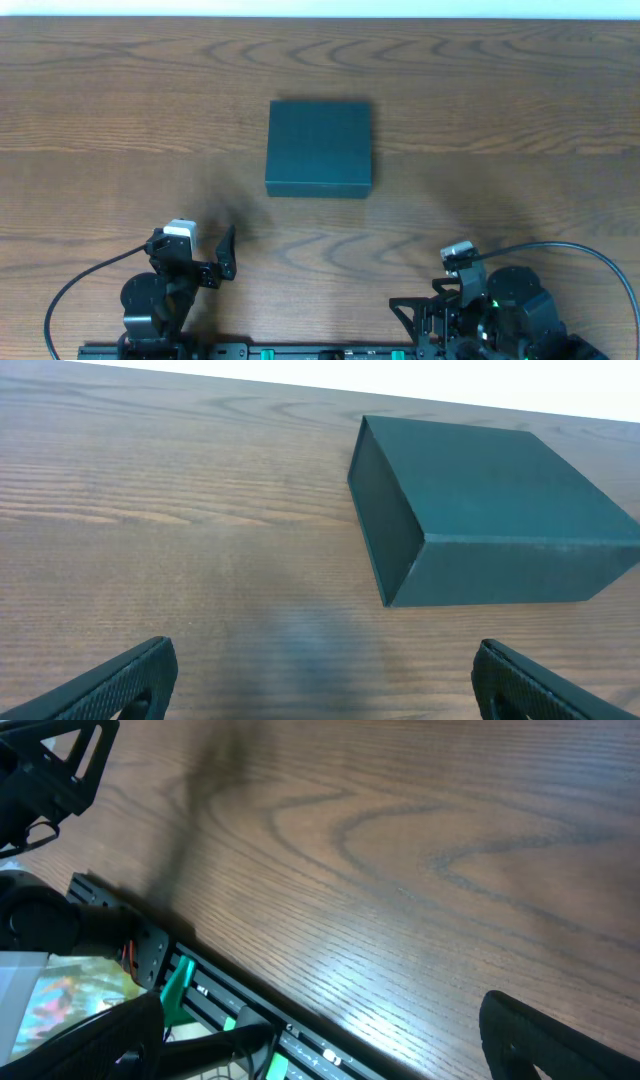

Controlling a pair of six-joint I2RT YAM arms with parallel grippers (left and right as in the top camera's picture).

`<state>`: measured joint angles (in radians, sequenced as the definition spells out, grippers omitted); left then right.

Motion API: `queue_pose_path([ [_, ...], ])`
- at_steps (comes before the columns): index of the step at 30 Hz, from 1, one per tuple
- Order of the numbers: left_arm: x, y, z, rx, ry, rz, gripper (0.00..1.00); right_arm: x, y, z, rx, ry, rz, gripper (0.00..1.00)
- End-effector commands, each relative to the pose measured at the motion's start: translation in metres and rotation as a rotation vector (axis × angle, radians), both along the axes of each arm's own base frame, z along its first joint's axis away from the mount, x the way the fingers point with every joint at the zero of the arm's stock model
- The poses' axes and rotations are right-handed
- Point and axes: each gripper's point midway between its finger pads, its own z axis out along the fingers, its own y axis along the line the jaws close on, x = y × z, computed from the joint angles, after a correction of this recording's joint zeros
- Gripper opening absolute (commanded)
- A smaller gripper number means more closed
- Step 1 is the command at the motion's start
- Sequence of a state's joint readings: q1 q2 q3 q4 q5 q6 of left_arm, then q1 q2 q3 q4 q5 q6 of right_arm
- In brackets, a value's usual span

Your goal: Pack container

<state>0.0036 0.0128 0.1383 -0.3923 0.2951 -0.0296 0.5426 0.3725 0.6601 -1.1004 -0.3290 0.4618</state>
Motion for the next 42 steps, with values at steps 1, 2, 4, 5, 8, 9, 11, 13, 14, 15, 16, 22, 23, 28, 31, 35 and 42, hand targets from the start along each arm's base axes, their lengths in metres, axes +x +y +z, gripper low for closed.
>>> queue_pose_path([
  [1,0.000,0.002,-0.009,-0.007,0.017,0.013,0.95,0.000,0.000,0.000,-0.004,-0.008,0.003,0.99],
  [2,0.000,0.002,-0.009,-0.007,0.017,0.013,0.95,0.000,0.000,0.000,-0.003,-0.008,0.003,0.99],
  [4,0.000,0.002,-0.009,-0.007,0.017,0.013,0.95,0.000,0.000,0.000,-0.004,-0.008,0.003,0.99],
  [5,0.000,0.002,-0.009,-0.008,0.017,0.013,0.95,0.000,0.000,0.000,-0.004,-0.008,0.003,0.99],
  [8,0.000,0.002,-0.009,-0.008,0.017,0.013,0.95,0.000,0.000,0.000,-0.003,-0.008,0.003,0.99],
  [9,0.000,0.002,-0.009,-0.008,0.017,0.013,0.95,0.000,0.000,0.000,-0.004,-0.008,0.003,0.99],
  [11,0.000,0.002,-0.009,-0.008,0.017,0.013,0.95,0.002,-0.002,-0.001,-0.021,-0.024,0.005,0.99],
  [13,0.000,0.002,-0.009,-0.008,0.017,0.013,0.95,0.010,-0.010,-0.003,-0.074,-0.067,-0.021,0.99],
  [14,0.000,0.002,-0.009,-0.007,0.017,0.013,0.95,0.014,-0.014,-0.002,-0.092,-0.087,-0.041,0.99],
  [15,0.000,0.002,-0.009,-0.007,0.017,0.013,0.95,0.019,-0.018,-0.002,-0.108,-0.110,-0.066,0.99],
  [16,0.000,0.002,-0.009,-0.007,0.017,0.013,0.95,0.024,-0.024,-0.001,-0.127,-0.141,-0.099,0.99],
  [22,0.000,0.002,-0.009,-0.008,0.017,0.013,0.96,0.043,-0.026,-0.006,-0.184,-0.442,-0.021,0.99],
  [23,0.000,0.002,-0.009,-0.007,0.017,0.013,0.95,0.044,-0.025,-0.010,-0.187,-0.477,-0.009,0.99],
  [28,0.000,0.002,-0.009,-0.008,0.017,0.012,0.95,0.049,-0.022,-0.038,-0.174,-0.534,-0.005,0.99],
  [31,0.000,0.002,-0.009,-0.008,0.017,0.012,0.95,0.050,-0.019,-0.056,-0.189,-0.506,0.012,0.99],
  [35,0.000,0.002,-0.009,-0.008,0.017,0.013,0.95,0.044,-0.013,-0.090,-0.204,-0.430,0.057,0.99],
  [42,0.000,0.002,-0.009,-0.007,0.017,0.013,0.95,0.044,-0.009,-0.091,-0.183,-0.428,0.058,0.99],
])
